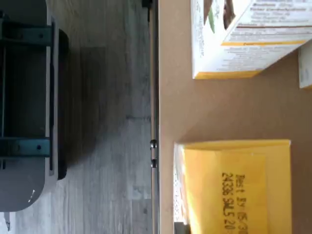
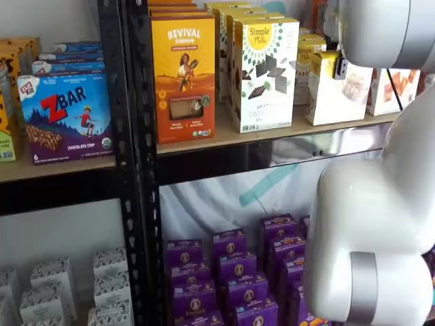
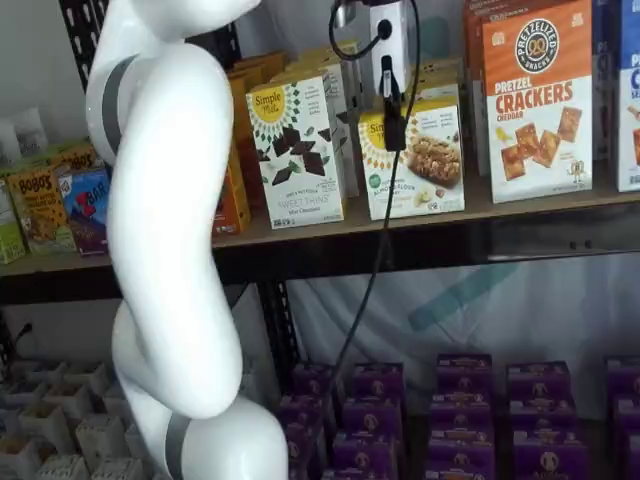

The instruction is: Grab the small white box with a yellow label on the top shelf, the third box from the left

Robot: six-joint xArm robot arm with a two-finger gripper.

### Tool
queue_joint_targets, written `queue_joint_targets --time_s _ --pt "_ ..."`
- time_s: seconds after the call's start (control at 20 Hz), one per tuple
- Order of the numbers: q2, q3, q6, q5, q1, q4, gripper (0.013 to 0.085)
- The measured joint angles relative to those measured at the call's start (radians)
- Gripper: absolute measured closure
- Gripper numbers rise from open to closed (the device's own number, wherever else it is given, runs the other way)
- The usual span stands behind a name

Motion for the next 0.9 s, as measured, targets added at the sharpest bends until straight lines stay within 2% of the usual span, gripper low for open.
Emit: queue_joint_targets --time_s 0.9 --pt "-0.049 0.019 -0.001 0.049 -0.007 0.016 0.0650"
